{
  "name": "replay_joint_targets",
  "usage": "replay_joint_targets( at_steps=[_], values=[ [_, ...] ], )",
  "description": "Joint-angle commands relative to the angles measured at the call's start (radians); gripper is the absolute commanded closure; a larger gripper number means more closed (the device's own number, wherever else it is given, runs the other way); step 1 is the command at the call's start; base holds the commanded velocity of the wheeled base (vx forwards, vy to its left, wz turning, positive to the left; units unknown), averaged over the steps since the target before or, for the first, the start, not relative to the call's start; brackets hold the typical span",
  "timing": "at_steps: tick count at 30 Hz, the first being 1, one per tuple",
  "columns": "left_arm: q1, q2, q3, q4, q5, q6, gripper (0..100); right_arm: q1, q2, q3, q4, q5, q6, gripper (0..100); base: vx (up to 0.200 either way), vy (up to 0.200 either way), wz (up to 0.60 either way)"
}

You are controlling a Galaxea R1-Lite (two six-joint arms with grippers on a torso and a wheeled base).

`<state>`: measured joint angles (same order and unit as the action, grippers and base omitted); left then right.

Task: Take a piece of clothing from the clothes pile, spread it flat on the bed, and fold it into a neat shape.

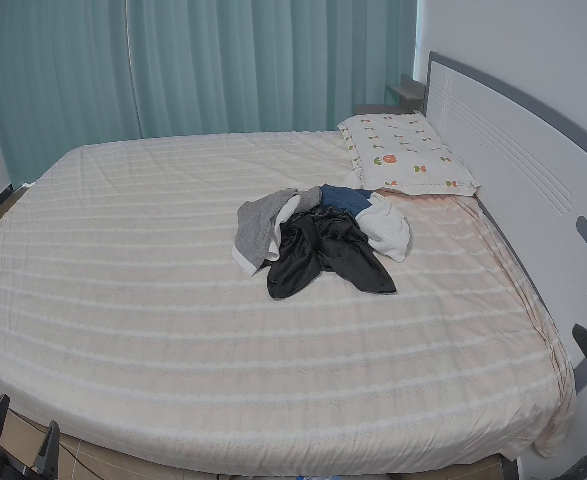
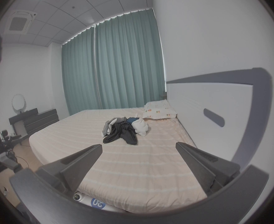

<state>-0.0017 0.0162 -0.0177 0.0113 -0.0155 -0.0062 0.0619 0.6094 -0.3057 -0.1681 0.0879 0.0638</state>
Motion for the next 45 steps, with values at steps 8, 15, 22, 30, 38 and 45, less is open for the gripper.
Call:
replay_joint_targets(
  at_steps=[8,15,22,30,38,45],
  values=[
    [0.000,-0.009,0.016,-0.001,0.000,0.000,0,0.205,1.322,-0.504,-0.485,-0.155,0.356,0,0.000,0.000,0.00],
    [0.000,-0.009,0.016,-0.001,0.000,0.002,0,0.205,1.569,-0.767,-0.476,-0.163,0.473,0,0.000,0.000,0.00],
    [0.000,-0.009,0.016,-0.001,0.000,0.000,0,0.217,1.799,-1.029,-0.453,-0.165,0.516,0,0.000,0.000,0.00],
    [0.000,-0.009,0.016,0.001,0.000,0.000,0,0.248,1.931,-1.202,-0.383,-0.169,0.570,0,0.000,0.000,0.00],
    [0.000,-0.009,0.016,0.001,0.000,0.000,0,0.243,2.061,-1.316,-0.383,-0.260,0.571,0,0.000,0.000,0.00],
    [0.000,-0.009,0.016,0.001,0.000,0.000,0,0.236,2.121,-1.380,-0.389,-0.278,0.573,0,0.000,0.000,0.00]
  ],
)
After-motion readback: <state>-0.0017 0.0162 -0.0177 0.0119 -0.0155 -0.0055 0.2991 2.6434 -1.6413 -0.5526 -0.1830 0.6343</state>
